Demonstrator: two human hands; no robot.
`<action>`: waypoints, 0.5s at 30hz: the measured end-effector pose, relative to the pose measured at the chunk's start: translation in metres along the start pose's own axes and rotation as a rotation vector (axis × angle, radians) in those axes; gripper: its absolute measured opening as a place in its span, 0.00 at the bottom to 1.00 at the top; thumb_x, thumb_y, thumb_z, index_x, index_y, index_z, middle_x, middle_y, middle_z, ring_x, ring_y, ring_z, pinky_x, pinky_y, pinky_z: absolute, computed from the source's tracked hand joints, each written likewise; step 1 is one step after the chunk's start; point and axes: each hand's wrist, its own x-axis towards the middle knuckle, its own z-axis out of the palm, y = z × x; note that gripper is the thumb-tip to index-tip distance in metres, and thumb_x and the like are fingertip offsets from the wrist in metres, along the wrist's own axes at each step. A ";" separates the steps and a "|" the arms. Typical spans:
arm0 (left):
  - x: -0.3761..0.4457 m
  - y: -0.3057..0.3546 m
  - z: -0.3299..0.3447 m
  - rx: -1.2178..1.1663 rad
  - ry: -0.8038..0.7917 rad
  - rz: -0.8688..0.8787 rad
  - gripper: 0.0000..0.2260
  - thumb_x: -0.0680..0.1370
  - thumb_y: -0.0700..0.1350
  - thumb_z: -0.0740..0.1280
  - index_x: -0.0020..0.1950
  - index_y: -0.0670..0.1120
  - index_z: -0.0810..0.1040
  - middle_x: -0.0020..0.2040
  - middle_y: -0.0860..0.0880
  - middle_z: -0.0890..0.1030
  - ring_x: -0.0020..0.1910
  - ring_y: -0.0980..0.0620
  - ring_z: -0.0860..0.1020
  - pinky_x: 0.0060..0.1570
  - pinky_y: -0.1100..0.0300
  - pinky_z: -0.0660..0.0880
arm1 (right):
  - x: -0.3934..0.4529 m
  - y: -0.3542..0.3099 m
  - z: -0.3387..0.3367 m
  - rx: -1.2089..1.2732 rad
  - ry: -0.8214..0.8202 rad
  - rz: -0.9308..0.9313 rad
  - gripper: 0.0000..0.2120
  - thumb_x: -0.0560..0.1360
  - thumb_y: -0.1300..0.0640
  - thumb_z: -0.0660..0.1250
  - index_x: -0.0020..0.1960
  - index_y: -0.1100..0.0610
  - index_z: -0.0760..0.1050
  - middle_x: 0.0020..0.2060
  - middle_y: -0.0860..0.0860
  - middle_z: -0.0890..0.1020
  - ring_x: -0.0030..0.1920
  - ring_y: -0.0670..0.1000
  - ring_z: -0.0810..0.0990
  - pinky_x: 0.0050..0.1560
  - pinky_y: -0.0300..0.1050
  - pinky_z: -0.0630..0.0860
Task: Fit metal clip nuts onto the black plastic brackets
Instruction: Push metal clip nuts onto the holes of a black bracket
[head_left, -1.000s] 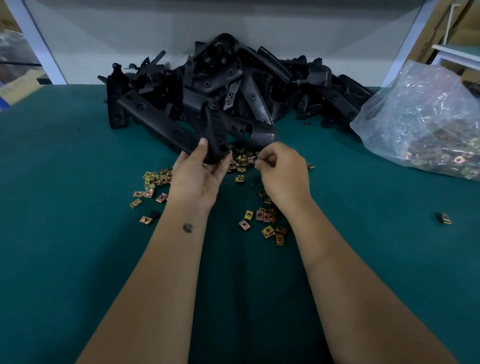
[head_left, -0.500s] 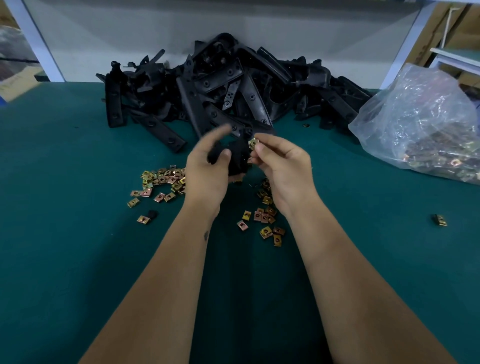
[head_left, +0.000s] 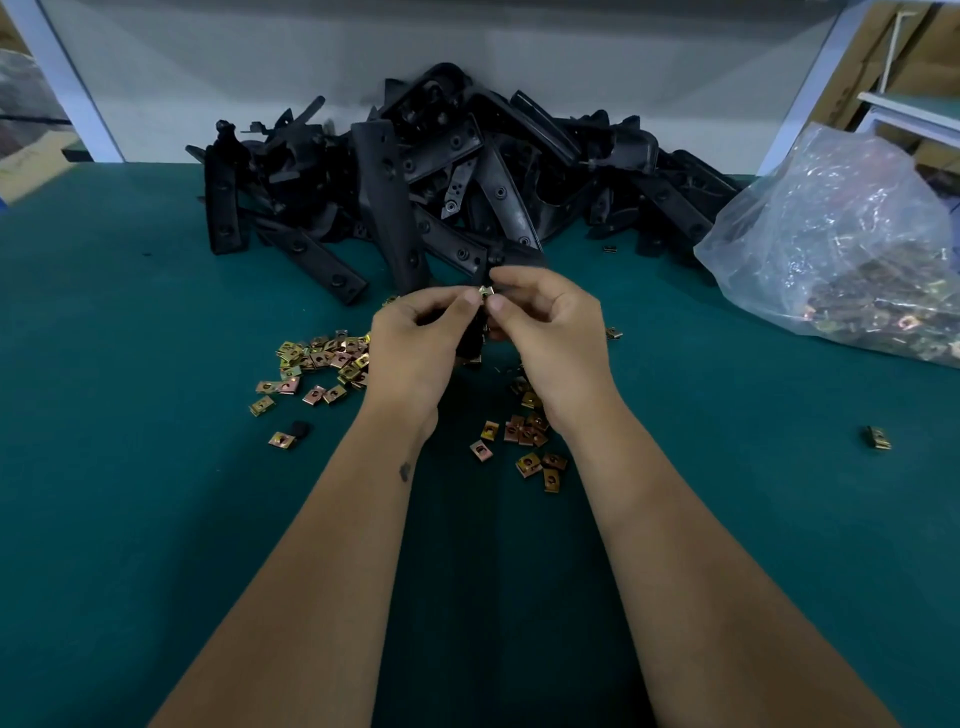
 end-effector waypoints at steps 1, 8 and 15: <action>0.001 0.000 -0.001 0.002 0.013 -0.014 0.06 0.79 0.43 0.69 0.46 0.49 0.85 0.46 0.47 0.86 0.50 0.49 0.83 0.48 0.54 0.81 | -0.001 -0.001 0.001 -0.068 -0.015 -0.040 0.13 0.75 0.65 0.70 0.53 0.50 0.81 0.40 0.48 0.84 0.44 0.43 0.82 0.49 0.37 0.79; 0.003 -0.001 -0.004 0.043 0.007 -0.038 0.07 0.80 0.45 0.68 0.44 0.51 0.84 0.44 0.49 0.85 0.48 0.51 0.82 0.50 0.54 0.80 | -0.006 -0.001 0.002 -0.279 -0.053 -0.208 0.12 0.73 0.66 0.71 0.54 0.54 0.82 0.40 0.47 0.83 0.42 0.44 0.81 0.46 0.35 0.78; 0.003 0.000 -0.004 0.016 -0.033 -0.066 0.08 0.81 0.44 0.66 0.44 0.48 0.83 0.42 0.48 0.83 0.42 0.53 0.81 0.38 0.61 0.79 | -0.005 0.001 -0.001 -0.296 -0.017 -0.268 0.07 0.71 0.63 0.74 0.46 0.55 0.78 0.37 0.44 0.81 0.40 0.40 0.79 0.43 0.33 0.76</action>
